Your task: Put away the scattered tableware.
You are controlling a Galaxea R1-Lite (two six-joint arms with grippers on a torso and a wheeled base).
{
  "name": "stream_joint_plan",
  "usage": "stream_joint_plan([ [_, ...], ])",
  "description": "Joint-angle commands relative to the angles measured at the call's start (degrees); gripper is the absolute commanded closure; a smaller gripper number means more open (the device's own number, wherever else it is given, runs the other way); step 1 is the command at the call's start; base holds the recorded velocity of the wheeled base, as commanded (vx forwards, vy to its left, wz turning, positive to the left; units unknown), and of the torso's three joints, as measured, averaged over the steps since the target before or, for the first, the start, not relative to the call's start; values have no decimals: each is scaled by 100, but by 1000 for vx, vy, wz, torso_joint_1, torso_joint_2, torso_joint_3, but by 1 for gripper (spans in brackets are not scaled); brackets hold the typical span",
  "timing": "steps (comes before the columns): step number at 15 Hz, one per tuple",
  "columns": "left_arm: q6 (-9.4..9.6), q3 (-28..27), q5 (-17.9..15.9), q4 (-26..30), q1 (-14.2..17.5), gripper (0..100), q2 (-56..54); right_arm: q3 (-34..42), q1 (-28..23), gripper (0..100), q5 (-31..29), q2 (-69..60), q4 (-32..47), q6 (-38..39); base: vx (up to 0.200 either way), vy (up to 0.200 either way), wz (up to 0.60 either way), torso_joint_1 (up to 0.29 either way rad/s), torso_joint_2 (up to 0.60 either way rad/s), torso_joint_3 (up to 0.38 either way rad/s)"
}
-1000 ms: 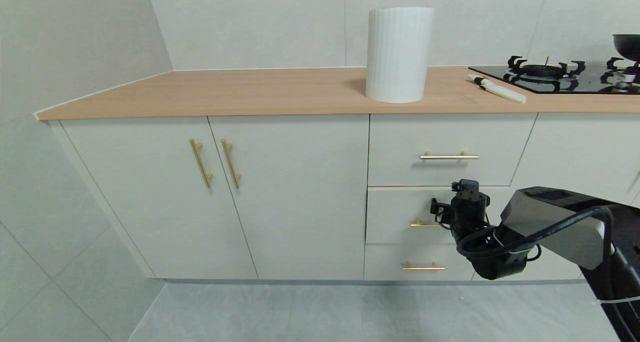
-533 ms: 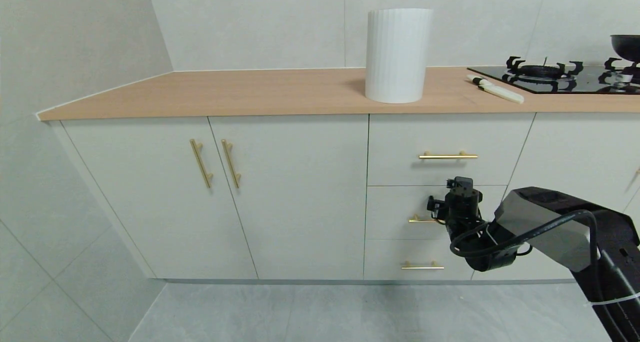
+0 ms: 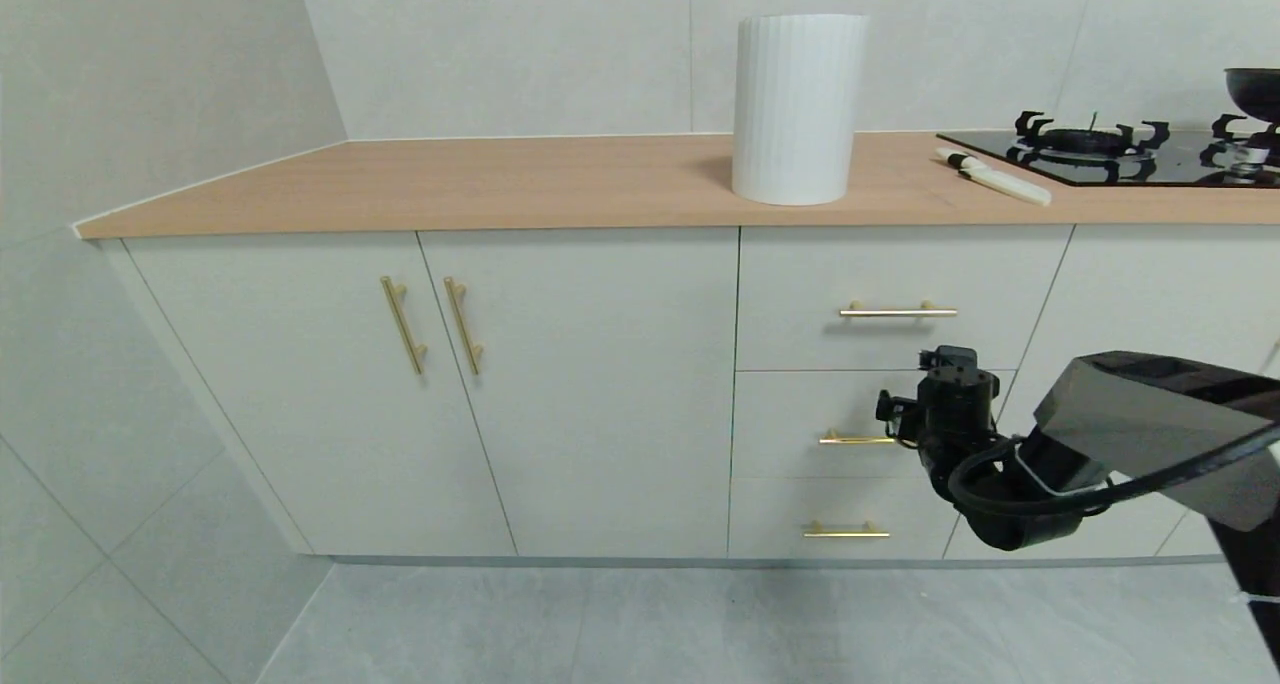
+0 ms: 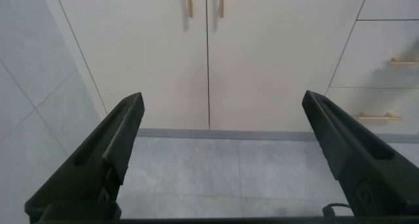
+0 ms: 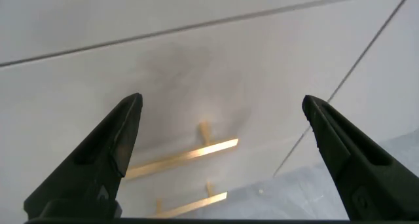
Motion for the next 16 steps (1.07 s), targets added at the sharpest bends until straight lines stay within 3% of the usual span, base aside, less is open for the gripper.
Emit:
stream_joint_plan([
  [1, 0, 0, 2, -2, 2, 0, 9, 1863, 114, 0, 360, -2137, 20, -84, 0, 0, 0, 0, 0, 0],
  [5, -9, 0, 2, -2, 2, 0, 9, 3805, 176, 0, 746, -4800, 47, -866, 0, 0, 0, 0, 0, 0],
  [9, -9, 0, 2, -2, 2, 0, 9, 4385, 140, 0, 184, -7041, 644, -1446, 0, 0, 0, 0, 0, 0],
  [11, 0, 0, 2, -2, 2, 0, 9, 4350, 140, 0, -141, -8729, 1761, -2193, 0, 0, 0, 0, 0, 0],
  [13, 0, 0, 2, -2, 2, 0, 9, 4350, 0, 0, -502, -10293, 2956, -2457, 0, 0, 0, 0, 0, 0],
  [16, -9, 0, 2, -2, 2, 0, 9, 4201, -809, 0, -379, -12156, 4731, -2668, 0, 0, 0, 0, 0, 0],
])
